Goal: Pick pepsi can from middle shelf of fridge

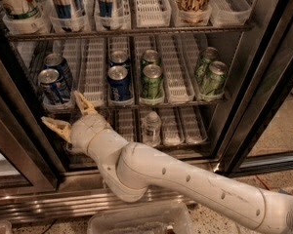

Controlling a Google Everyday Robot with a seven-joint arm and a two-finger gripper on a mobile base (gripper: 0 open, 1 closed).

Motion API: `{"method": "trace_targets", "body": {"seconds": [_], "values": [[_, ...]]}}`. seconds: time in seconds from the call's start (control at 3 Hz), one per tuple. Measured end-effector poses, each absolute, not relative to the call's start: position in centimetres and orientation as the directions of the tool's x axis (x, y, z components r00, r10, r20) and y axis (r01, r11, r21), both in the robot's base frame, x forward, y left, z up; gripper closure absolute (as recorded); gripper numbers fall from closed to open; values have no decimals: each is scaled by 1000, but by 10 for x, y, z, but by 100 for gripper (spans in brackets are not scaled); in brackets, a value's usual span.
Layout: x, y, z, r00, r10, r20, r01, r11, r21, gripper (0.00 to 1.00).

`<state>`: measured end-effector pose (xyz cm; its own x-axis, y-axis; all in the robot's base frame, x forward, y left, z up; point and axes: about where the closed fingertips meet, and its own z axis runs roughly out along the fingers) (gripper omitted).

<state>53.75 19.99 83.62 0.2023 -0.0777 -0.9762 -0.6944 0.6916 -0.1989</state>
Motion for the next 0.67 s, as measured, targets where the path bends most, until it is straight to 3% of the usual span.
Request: {"method": "trace_targets", "body": {"seconds": [0.67], "values": [[542, 205, 835, 198, -46, -979, -704, 688, -175, 34]]}}
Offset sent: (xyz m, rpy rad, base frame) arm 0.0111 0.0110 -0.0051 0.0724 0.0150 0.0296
